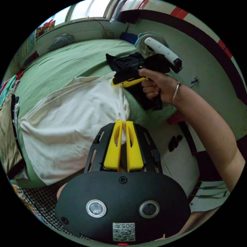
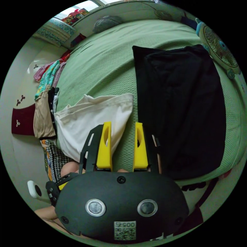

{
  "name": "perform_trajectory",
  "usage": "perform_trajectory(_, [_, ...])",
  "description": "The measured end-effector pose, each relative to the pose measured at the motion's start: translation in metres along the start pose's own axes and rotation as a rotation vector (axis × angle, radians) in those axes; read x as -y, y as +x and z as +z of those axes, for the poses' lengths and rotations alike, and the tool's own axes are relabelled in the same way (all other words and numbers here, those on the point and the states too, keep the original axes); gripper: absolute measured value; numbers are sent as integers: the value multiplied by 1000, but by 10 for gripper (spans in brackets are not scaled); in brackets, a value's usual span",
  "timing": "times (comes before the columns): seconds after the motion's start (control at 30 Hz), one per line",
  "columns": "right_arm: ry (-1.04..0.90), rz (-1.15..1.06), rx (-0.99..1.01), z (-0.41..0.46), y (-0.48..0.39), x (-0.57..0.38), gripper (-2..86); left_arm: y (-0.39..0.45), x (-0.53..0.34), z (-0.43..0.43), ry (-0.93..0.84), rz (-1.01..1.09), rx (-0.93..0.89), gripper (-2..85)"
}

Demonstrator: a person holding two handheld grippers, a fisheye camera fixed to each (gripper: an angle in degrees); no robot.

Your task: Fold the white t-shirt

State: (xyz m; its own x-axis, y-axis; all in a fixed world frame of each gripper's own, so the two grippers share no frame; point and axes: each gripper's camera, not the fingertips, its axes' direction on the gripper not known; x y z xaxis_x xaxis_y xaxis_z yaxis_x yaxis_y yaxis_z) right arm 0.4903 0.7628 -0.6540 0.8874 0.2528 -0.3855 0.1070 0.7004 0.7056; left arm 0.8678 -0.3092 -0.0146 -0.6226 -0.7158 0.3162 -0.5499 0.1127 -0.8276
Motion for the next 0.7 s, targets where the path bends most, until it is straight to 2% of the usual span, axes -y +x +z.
perform_trajectory(0.4, [82, 30, 57, 13, -20, 25, 1, -20, -17, -46, 38, 11, -43, 29])
perform_trajectory(0.57, [125, -51, -111, -1, -46, 29, -13, -19, -15, -68, 74, 44, -61, 30])
perform_trajectory(0.7, [147, -10, -175, -17, -46, 33, -13, -17, -10, -87, 96, 83, -86, 32])
